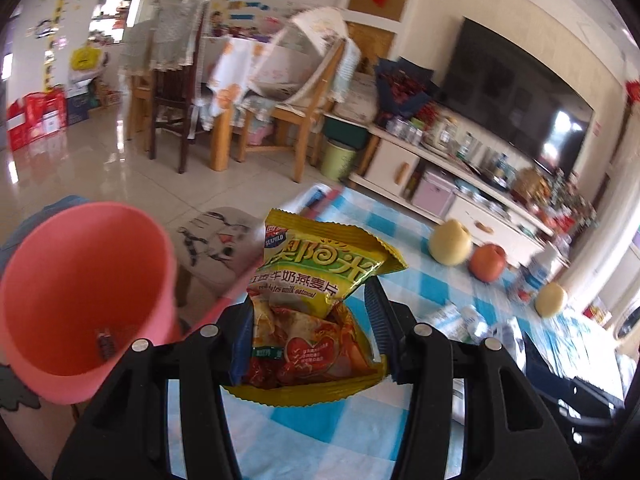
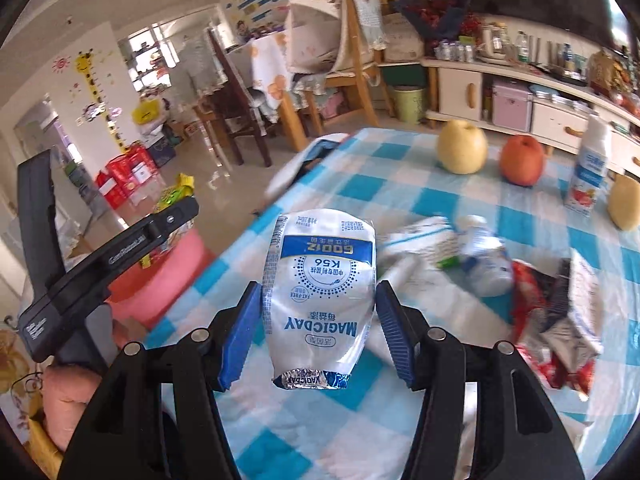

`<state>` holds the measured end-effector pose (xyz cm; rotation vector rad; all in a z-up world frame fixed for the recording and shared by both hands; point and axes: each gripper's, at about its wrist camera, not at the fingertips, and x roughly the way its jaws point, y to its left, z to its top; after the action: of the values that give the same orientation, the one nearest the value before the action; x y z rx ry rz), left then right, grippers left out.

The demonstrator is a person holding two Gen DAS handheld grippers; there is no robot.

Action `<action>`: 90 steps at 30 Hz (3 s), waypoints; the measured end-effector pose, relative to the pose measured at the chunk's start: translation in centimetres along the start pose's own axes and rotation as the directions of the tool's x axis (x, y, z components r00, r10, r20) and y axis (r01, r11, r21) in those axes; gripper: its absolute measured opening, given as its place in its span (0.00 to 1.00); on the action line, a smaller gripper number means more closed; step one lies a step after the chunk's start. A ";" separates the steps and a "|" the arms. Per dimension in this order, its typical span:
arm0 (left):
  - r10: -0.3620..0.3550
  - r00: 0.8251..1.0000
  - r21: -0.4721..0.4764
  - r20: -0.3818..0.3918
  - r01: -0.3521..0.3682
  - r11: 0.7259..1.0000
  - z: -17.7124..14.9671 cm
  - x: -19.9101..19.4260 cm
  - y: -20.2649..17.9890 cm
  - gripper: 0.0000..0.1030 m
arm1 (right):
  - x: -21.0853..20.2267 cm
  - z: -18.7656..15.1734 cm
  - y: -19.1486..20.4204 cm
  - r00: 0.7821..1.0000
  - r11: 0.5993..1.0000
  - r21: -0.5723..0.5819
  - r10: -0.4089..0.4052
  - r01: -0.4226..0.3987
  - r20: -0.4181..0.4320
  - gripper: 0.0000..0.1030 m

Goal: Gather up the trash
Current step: 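Carry both held packets to the pink bucket and open both tools, then move both tools back over the table toward the remaining wrappers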

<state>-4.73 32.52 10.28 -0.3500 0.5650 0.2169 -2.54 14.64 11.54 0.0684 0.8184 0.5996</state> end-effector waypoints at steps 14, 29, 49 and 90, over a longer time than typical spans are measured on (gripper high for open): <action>0.274 0.962 -0.357 -0.002 -0.256 0.898 4.1 -1.7 16.2 0.51 | 7.4 4.5 15.0 0.966 0.954 -0.154 0.246 -0.256 -0.076 0.57; 0.359 0.928 -0.517 -0.105 -0.359 0.777 4.9 -0.2 25.8 0.73 | 17.5 4.6 19.8 0.933 0.935 -0.105 0.319 -0.338 -0.167 0.71; 0.188 0.950 -0.286 0.250 -0.113 0.952 5.8 -2.0 15.2 0.90 | 6.6 -0.3 12.6 0.992 0.978 -0.166 0.125 -0.127 -0.024 0.84; -0.148 0.989 0.302 0.025 0.134 0.944 -4.5 -2.8 -6.9 0.92 | -11.7 -7.0 -8.8 0.970 0.975 0.200 -0.133 0.093 0.201 0.95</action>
<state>-7.15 24.16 10.15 -0.0890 0.5149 -0.0006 -9.51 -0.06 12.00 0.2544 0.6632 0.3967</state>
